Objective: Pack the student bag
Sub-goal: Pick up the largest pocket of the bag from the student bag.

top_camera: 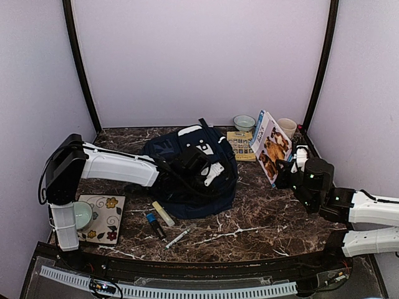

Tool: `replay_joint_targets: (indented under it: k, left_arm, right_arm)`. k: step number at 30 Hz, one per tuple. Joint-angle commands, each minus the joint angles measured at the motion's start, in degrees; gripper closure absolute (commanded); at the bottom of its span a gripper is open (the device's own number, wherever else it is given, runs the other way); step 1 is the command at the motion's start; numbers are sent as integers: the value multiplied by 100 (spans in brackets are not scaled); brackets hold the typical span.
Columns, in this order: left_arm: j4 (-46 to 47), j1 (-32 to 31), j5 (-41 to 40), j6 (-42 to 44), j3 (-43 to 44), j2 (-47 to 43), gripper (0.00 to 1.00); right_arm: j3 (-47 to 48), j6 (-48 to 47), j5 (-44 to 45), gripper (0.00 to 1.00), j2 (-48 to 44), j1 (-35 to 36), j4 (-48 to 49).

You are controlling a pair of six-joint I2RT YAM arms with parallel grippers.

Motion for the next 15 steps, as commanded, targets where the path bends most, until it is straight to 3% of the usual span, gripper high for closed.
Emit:
replay_joint_targets:
  k: [1,3,15]
  left_arm:
    - [116,13,-383,-94,-205,-198,90]
    - [250,13,-501,-146,-313,-327,99]
    - [1508,32,-1265,-568,-1371,-1984,100]
  right_arm:
    - [-67,-38,142,100,-60,3,435]
    - [-70,-51,146,100,-31,-6,456]
    - [-134,-181,-57,100,70,-1,669]
